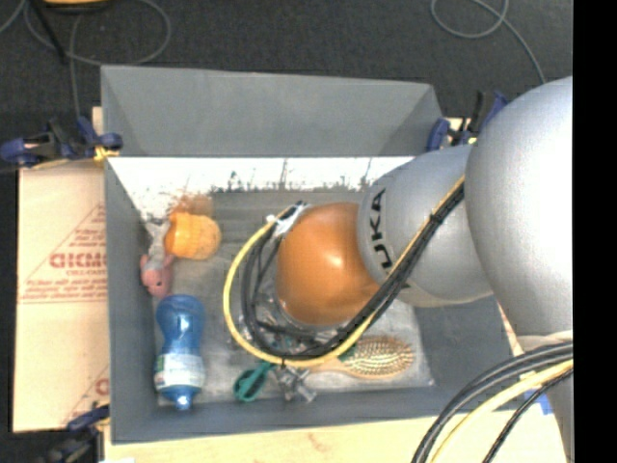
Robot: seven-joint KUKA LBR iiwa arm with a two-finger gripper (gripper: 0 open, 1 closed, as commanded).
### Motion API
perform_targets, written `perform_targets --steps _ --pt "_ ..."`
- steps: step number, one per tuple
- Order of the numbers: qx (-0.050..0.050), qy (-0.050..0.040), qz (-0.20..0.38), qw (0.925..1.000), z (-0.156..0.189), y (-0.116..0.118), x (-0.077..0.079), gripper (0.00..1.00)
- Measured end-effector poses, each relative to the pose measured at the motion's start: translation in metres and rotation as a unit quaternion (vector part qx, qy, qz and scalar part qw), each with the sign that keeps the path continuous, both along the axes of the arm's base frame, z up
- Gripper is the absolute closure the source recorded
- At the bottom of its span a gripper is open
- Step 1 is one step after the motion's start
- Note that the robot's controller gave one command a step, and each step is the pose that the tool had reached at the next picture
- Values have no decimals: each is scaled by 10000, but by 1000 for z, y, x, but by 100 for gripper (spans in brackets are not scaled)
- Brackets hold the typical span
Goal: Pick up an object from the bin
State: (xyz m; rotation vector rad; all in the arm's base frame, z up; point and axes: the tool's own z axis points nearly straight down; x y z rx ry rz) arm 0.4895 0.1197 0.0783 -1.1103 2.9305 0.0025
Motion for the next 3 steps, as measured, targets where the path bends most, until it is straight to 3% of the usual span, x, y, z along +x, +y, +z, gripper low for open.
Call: perform_targets --steps 1,2,3 --pt "-2 16 -4 10000 0 0 -1 100" --pt "-2 16 -6 10000 0 0 -1 100" --pt "-13 8 15 10000 160 -6 -14 100"
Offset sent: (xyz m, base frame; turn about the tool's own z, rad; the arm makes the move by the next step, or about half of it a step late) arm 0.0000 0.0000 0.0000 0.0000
